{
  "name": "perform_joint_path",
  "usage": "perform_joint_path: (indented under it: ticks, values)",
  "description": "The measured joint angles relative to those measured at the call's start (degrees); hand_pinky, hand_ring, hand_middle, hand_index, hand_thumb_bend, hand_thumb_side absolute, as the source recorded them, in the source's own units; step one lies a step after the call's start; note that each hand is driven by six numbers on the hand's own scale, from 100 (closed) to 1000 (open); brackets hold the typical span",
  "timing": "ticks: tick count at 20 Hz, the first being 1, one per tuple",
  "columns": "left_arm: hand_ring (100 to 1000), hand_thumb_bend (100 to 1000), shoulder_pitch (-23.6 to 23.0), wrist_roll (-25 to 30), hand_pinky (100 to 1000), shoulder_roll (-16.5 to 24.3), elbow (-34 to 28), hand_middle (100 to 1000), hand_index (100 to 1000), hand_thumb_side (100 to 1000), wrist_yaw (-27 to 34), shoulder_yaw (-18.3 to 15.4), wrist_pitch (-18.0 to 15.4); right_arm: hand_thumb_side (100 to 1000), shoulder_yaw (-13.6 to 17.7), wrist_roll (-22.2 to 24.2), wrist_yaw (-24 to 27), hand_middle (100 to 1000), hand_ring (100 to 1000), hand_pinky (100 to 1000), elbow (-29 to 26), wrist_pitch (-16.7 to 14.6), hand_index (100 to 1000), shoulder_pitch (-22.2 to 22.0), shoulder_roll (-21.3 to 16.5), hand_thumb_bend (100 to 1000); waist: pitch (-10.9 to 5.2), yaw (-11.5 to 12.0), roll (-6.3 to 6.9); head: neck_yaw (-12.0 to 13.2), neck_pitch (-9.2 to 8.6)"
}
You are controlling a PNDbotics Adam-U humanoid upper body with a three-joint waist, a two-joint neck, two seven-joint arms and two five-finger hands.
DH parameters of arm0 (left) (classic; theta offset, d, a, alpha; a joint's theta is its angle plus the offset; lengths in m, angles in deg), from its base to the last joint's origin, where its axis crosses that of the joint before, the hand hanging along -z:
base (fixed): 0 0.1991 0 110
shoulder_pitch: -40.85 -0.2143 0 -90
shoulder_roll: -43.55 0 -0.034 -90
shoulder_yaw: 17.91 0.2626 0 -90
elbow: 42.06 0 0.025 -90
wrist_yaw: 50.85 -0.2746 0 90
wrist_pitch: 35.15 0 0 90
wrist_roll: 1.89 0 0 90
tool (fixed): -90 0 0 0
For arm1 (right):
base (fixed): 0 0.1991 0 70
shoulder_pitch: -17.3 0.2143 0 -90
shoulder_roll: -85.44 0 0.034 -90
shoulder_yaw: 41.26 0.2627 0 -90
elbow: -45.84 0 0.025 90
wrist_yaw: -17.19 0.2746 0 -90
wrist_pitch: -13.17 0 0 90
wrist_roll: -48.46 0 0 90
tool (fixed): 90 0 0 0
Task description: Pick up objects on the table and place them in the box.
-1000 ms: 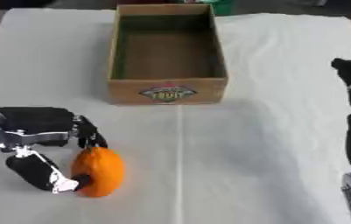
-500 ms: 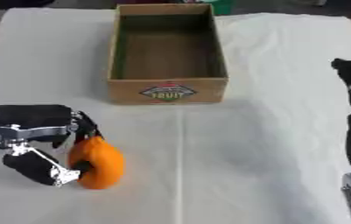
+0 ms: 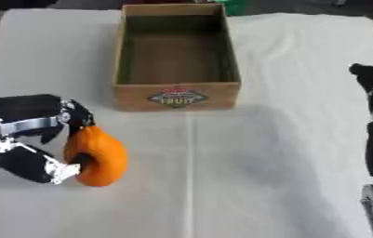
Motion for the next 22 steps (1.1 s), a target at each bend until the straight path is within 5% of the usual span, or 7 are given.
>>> perform_joint_path:
  ticks: [13,22]
  values:
    - [461,100,8.8,-17.1,201,-1.5,0.7,524,662,377,-7.6,-5.7,-2.4,1000,0.0,0.2,0.0,689,866,949,0.0,0.2,937,0.2,0.0,100,0.07,-0.5,0.3,0.5,-1.0]
    - [446,100,20.9,-31.6,177,-12.4,20.9,511,642,408,-17.8,-9.8,-8.7,1000,-0.7,0.9,0.5,688,867,951,0.0,0.4,937,1.0,0.0,100,0.07,-2.9,0.83,2.4,-1.47]
